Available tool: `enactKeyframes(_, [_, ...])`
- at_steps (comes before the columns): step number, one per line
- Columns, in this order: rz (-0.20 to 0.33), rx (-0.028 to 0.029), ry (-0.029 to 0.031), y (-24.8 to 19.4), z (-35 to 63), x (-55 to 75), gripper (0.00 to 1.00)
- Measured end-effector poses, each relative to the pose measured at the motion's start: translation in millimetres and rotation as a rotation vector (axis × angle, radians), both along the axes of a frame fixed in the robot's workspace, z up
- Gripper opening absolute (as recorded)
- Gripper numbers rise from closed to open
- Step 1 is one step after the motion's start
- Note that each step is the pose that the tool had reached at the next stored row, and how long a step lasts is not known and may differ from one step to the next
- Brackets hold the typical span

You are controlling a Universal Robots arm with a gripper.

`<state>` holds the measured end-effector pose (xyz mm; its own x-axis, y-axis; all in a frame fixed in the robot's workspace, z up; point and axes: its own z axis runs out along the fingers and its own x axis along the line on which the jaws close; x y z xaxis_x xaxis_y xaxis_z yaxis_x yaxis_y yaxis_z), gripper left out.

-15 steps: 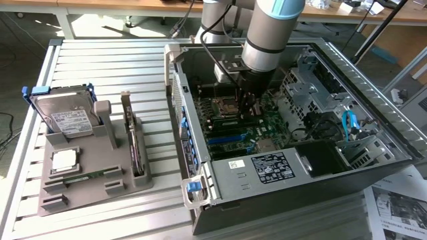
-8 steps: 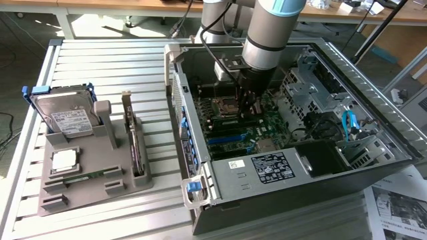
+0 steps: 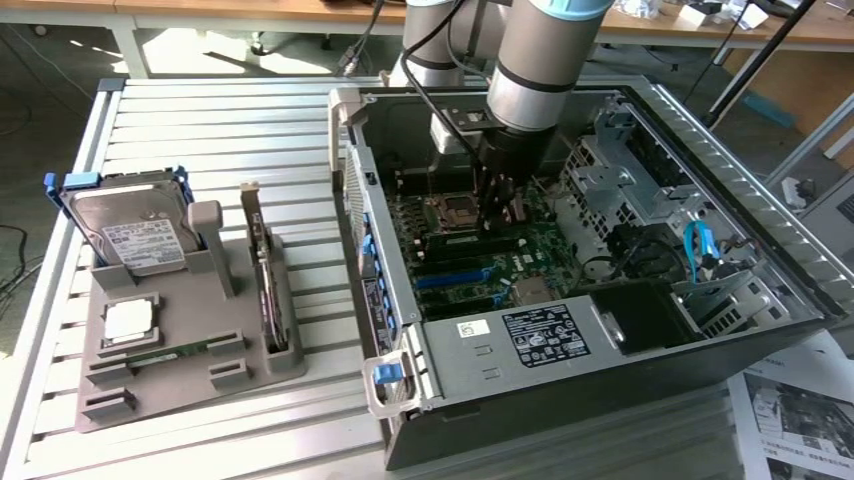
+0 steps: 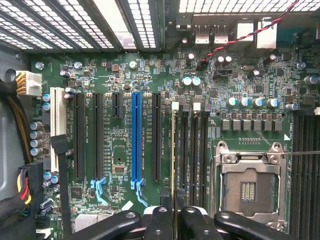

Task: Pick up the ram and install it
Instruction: 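Insert the ram into the slot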

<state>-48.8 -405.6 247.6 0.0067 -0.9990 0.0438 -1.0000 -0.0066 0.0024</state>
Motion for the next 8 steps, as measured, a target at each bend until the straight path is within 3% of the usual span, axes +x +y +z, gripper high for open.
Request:
enactKeyframes(5, [0.005,-0.0001,0.0001,0.0,0.0,0.0,0.13])
enactKeyframes(8, [0.039,0.0000,0.0001,0.0,0.0,0.0,0.13])
